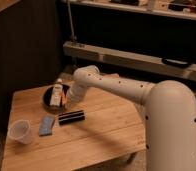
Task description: Push the eraser across the table
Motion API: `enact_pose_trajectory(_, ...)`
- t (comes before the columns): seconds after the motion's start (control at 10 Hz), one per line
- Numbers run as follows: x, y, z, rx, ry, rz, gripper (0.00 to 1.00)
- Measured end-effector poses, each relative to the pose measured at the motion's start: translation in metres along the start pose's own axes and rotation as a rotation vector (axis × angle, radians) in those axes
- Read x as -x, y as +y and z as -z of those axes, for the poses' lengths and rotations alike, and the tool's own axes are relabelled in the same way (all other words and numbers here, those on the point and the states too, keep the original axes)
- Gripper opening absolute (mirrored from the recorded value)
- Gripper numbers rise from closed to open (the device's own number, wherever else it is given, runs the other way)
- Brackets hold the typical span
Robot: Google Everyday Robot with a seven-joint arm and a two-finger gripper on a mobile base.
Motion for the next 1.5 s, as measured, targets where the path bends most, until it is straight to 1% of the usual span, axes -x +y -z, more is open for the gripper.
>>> enact_pose_trajectory(0.1, 0.003, -0.005, -0.002, 0.008, -0.007, 0.014, 0.0)
enact_pose_trajectory(0.2, 0.007, -0.012, -0.004, 0.026, -0.012, 0.035, 0.0)
enact_pose_trajectory(0.3, 0.008, -0.013, -0.008, 0.04, -0.015, 0.022, 0.0)
enact_pose_trajectory(0.4, 0.007, -0.008, -0.011, 0.053, -0.013, -0.017, 0.0)
enact_pose_trajectory(0.5, 0.003, 0.004, -0.014, 0.061, -0.009, -0.064, 0.0)
enact_pose_trajectory(0.7, -0.013, 0.044, -0.016, 0.075, 0.029, -0.164, 0.0)
enact_pose_trajectory(0.8, -0.02, 0.062, -0.014, 0.077, 0.053, -0.201, 0.0)
enact_pose_trajectory(0.9, -0.022, 0.069, -0.013, 0.078, 0.072, -0.214, 0.0)
enact_pose_trajectory(1.0, -0.026, 0.071, -0.013, 0.085, 0.105, -0.21, 0.0)
enact_pose_trajectory(1.1, -0.029, 0.071, -0.013, 0.092, 0.124, -0.2, 0.0)
enact_pose_trajectory(1.3, -0.033, 0.064, -0.016, 0.098, 0.138, -0.184, 0.0)
enact_pose_trajectory(1.5, -0.04, 0.063, -0.022, 0.105, 0.142, -0.19, 0.0)
